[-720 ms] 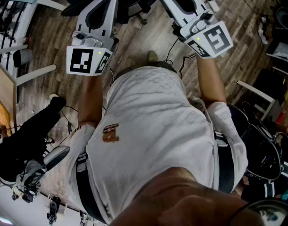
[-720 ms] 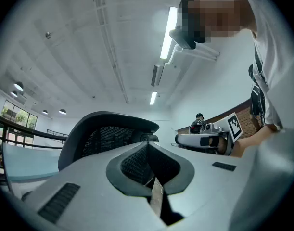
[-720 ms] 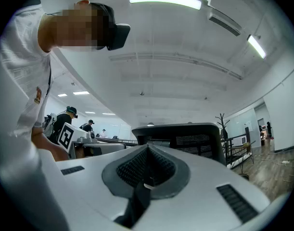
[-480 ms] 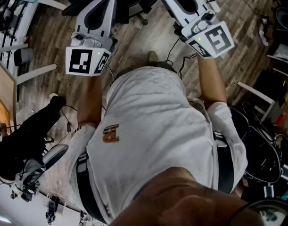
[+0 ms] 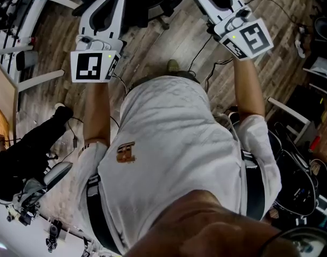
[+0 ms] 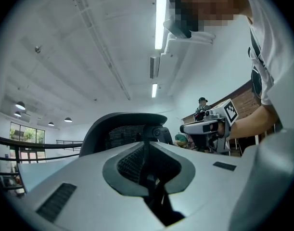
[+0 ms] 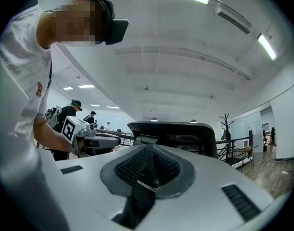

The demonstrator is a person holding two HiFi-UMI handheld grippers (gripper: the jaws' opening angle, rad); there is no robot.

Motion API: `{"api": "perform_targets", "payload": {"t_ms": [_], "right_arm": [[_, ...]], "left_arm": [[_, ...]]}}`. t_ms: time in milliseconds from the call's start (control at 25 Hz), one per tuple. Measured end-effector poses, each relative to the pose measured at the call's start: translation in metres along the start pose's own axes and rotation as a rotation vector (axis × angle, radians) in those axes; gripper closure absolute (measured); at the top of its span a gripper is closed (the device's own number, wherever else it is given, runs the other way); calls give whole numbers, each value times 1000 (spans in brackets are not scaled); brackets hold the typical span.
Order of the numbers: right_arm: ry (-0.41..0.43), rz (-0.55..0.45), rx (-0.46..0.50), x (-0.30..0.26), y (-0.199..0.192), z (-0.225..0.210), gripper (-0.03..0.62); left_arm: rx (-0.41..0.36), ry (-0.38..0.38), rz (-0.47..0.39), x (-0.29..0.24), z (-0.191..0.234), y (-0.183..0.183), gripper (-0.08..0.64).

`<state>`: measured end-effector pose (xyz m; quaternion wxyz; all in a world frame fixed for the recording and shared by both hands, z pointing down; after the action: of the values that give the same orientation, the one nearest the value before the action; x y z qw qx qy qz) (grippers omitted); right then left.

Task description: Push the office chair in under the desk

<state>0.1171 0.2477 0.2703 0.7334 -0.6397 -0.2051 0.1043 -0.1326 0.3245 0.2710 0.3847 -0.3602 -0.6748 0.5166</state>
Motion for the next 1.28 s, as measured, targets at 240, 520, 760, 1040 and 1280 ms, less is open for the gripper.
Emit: {"api": "perform_targets", "payload": {"t_ms": [240,520,760,1040,1280], "right_arm": [[-4,49,53,0,-3,-14,552],[20,133,121,0,-16,-36,515],[46,233,191,0,-16,-60,448],[82,354,283,-14,-30,-85,386],[111,490,397,-16,-39,-112,364]], "left_arm": [[-46,13,38,0,6,-4,508],[-140,14,142,2,20,-19,437],[-238,21,226,0,36,-19,414],[-316,15,343,-6,54,-38,379],[-379,-3,463,-7,60,-49,353]]}}
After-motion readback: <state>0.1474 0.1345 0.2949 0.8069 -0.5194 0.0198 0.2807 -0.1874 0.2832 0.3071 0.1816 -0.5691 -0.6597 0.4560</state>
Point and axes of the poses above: the fingertips, and each gripper's own axes: x backward along the fingers, z to its left, y out of its top, the point moved 9 cm from there along x, backward along the fingers, and after that the axes turned 4 degrees about -z, right-handed, at the moved point
